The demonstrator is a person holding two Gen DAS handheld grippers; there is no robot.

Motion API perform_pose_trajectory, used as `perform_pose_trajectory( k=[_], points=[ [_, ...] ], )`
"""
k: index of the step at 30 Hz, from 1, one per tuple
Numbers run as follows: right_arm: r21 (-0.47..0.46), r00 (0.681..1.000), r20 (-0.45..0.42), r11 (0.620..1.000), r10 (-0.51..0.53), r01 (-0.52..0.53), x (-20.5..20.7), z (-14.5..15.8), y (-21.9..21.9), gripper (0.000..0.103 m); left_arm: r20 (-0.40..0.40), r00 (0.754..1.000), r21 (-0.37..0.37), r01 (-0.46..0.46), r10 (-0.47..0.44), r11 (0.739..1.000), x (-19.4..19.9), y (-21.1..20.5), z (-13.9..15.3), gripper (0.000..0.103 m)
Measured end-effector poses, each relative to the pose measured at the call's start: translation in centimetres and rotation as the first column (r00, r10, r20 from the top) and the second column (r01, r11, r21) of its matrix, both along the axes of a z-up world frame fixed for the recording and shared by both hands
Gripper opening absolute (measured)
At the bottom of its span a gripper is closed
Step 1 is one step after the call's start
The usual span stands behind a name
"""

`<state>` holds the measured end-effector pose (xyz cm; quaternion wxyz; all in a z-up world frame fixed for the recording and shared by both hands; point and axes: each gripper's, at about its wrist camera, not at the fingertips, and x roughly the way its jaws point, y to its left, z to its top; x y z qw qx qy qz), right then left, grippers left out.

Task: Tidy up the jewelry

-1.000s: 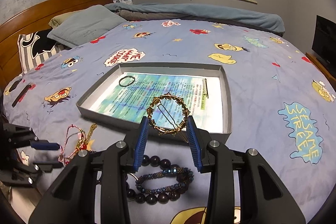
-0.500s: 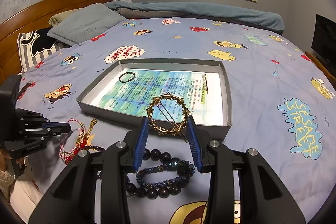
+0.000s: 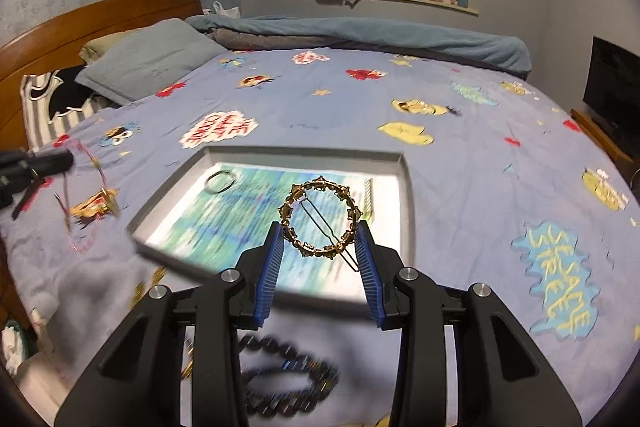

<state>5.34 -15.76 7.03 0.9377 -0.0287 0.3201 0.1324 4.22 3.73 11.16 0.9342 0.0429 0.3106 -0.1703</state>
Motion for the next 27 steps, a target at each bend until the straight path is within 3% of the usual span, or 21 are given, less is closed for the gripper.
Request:
perform_pose_trajectory(
  k=[4, 10, 15, 27],
  points=[
    [-0.022, 0.999, -0.032, 0.999, -0.032, 0.031, 3.0, -1.2, -0.1, 0.037, -0.011, 1.000, -0.010, -0.030, 0.029, 1.000, 3.1, -1.3, -0.8, 0.003],
    [-0.033, 0.992, -0.117, 0.998, -0.049, 0.045, 5.5, -4.0, -0.4, 0.037, -0.100, 0.993, -0.040, -0.061, 0.056, 0.997, 7.6, -2.4, -4.5, 0.003],
    [-0.048, 0.979, -0.199, 0.998, -0.039, 0.030, 6.8, -6.4, -0.3, 0.037, -0.140, 0.988, -0.009, -0.073, 0.071, 0.997, 9.0, -2.3, -7.2, 0.003],
    [-0.112, 0.978, -0.207, 0.994, -0.033, 0.009, 7.3, -7.2, 1.1, 0.037, -0.174, 0.978, 0.125, -0.096, 0.117, 0.988, 10.5, -2.2, -11.2, 0.003]
  ],
)
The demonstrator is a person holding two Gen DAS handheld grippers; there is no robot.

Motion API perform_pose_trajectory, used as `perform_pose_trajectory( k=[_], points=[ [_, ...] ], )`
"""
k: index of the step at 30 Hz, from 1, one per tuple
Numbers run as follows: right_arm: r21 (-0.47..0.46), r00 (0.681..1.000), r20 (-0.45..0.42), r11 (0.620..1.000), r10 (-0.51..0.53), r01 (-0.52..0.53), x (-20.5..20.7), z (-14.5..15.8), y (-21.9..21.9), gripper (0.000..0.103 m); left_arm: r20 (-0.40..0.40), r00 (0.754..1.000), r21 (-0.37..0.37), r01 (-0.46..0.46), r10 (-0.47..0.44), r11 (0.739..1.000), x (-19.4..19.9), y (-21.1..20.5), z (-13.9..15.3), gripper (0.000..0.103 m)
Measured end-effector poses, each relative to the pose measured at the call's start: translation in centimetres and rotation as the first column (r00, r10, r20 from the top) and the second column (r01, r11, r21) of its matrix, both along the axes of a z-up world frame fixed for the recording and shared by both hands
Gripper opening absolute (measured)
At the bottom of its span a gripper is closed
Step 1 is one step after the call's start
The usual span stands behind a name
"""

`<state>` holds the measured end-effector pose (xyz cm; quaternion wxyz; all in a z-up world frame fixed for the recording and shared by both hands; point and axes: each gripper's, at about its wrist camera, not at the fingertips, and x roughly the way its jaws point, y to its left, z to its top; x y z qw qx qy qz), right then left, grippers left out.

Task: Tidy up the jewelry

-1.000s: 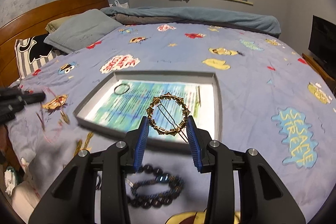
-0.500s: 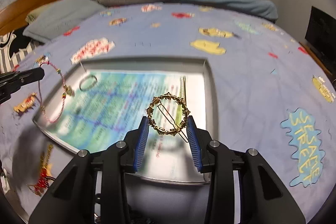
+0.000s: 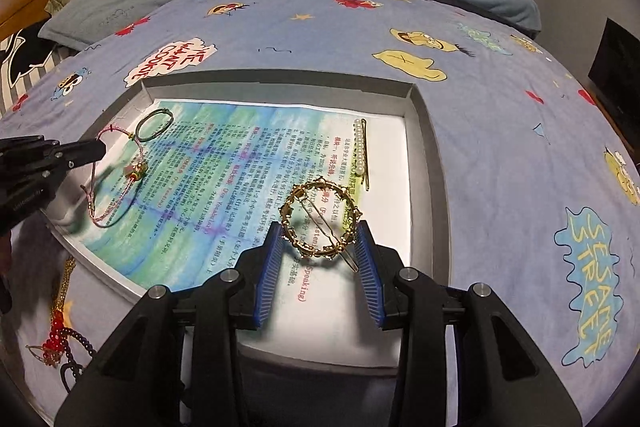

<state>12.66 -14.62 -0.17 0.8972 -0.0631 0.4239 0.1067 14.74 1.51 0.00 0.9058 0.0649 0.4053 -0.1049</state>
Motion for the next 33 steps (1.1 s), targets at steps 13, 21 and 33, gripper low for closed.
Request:
perform_pose_trajectory(
  k=[13, 21, 33],
  points=[
    [0.068, 0.999, 0.044, 0.998, -0.005, 0.002, -1.0, 1.3, -0.3, 0.049, 0.048, 0.998, -0.019, -0.043, 0.044, 0.999, -1.2, 0.7, 1.3, 0.037],
    [0.139, 0.991, 0.122, 0.990, -0.049, 0.032, -3.8, 4.9, -2.0, 0.069, 0.111, 0.991, -0.034, -0.076, 0.079, 0.997, -4.2, 1.5, 4.4, 0.066],
    [0.161, 0.985, 0.165, 0.987, -0.052, 0.025, -9.6, 7.9, -4.2, 0.097, 0.134, 0.990, -0.003, -0.045, 0.045, 0.999, -11.6, 1.8, 6.6, 0.080]
  ],
)
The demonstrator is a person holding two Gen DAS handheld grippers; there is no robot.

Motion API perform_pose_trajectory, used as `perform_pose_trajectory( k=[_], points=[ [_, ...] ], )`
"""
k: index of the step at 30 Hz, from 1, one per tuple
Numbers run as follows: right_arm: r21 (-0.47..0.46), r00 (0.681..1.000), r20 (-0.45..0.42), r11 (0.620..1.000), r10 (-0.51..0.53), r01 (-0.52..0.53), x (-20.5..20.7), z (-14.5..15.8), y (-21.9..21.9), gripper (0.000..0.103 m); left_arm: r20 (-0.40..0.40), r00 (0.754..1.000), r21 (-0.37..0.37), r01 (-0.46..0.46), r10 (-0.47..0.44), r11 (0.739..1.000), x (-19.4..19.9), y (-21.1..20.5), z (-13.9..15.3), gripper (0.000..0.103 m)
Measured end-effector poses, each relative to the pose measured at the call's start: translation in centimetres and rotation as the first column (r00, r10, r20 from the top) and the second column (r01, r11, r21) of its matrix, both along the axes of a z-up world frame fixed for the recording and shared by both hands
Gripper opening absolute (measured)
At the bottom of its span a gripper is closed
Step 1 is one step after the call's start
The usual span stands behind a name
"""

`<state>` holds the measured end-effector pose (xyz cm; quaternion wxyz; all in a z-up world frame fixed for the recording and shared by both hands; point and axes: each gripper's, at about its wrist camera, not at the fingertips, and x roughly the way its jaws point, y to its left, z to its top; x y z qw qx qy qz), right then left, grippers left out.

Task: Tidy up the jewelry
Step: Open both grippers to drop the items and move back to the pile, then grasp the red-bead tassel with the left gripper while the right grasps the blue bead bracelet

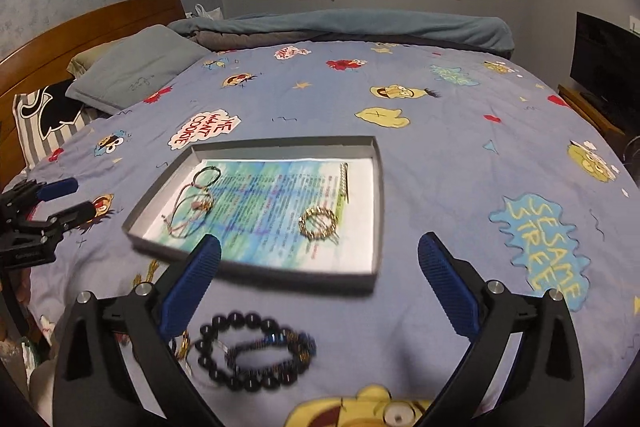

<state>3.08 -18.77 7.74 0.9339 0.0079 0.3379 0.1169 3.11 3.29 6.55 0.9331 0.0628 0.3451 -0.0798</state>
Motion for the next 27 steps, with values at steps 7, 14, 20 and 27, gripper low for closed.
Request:
perform_pose_trajectory(
  k=[7, 14, 20, 27],
  points=[
    [-0.014, 1.000, -0.020, 1.000, -0.012, 0.012, -3.5, -0.5, -0.9, 0.098, -0.017, 0.999, 0.001, 0.045, -0.045, 0.999, -4.3, -0.7, -1.3, 0.080],
    [-0.032, 0.998, -0.066, 0.999, 0.005, -0.007, -5.3, -3.3, -0.2, 0.098, -0.042, 0.997, -0.033, 0.067, -0.068, 0.997, -6.6, -2.1, -3.5, 0.080],
    [-0.073, 0.999, -0.050, 0.997, 0.003, -0.007, -5.7, -5.3, 0.8, 0.096, -0.077, 0.993, -0.049, 0.087, -0.090, 0.995, -6.7, -3.1, -5.7, 0.080],
    [-0.039, 0.997, -0.080, 0.999, 0.004, -0.008, -4.9, -6.9, 0.8, 0.068, -0.106, 0.985, -0.034, 0.130, -0.133, 0.991, -6.8, -4.3, -7.7, 0.066]
  ],
)
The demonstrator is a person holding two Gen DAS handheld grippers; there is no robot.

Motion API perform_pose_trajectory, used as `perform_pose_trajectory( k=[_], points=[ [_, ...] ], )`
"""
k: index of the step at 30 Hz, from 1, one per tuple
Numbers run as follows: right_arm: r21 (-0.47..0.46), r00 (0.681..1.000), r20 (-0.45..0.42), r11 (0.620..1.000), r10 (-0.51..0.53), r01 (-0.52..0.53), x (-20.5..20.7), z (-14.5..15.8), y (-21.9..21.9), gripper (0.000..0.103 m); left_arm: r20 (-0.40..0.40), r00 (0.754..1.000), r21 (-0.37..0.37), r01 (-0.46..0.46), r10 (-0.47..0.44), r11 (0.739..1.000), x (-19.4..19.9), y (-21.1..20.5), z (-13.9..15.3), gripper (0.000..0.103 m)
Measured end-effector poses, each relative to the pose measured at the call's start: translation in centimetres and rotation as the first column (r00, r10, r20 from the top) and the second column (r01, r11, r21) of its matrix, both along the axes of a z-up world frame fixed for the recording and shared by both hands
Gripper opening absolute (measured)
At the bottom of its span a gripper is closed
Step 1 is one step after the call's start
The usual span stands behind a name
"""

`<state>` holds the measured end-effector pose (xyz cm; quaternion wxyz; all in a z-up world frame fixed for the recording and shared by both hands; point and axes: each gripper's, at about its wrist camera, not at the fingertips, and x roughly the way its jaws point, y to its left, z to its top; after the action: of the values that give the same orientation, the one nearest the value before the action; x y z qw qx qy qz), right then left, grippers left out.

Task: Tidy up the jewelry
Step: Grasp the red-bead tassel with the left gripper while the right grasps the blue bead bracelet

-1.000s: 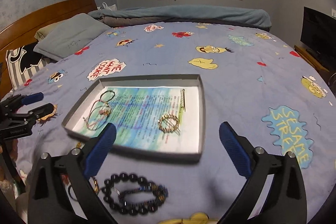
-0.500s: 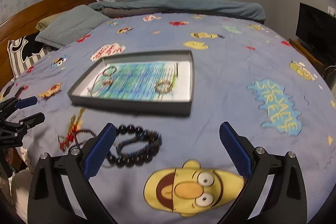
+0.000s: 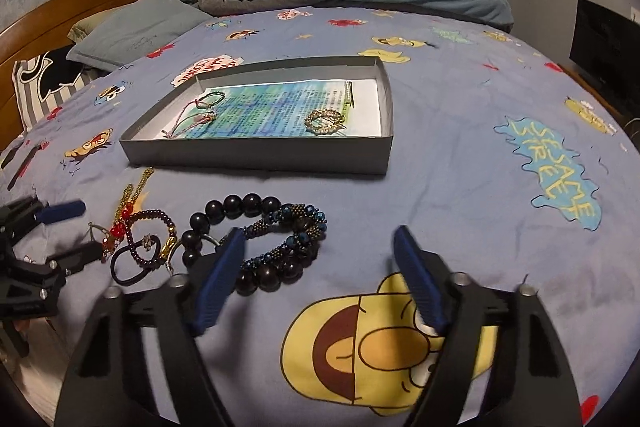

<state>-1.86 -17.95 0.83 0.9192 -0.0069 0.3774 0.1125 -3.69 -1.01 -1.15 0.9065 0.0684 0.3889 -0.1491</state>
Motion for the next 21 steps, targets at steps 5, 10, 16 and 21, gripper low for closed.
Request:
perform_pose_trajectory(
  k=[5, 10, 16, 21],
  points=[
    [0.064, 1.000, -0.025, 0.998, 0.003, -0.001, 0.8, -0.4, -0.3, 0.048, -0.035, 0.999, 0.011, 0.043, -0.042, 0.999, 0.2, -0.8, -0.9, 0.047],
    [0.117, 0.998, -0.061, 0.993, 0.026, -0.019, 1.5, -0.8, -0.2, 0.039, -0.041, 0.997, 0.022, 0.066, -0.065, 0.998, 0.1, -1.4, -1.3, 0.034],
    [0.147, 0.997, -0.076, 0.989, 0.023, -0.012, 2.0, -0.8, -0.4, 0.026, -0.049, 0.996, 0.015, 0.070, -0.069, 0.997, 0.3, -0.9, -1.4, 0.022],
    [0.113, 0.999, -0.034, 0.993, 0.030, -0.026, 1.6, -0.2, 0.0, 0.008, -0.048, 0.996, 0.008, 0.070, -0.070, 0.998, 0.5, -0.6, -1.3, 0.005]
  ],
)
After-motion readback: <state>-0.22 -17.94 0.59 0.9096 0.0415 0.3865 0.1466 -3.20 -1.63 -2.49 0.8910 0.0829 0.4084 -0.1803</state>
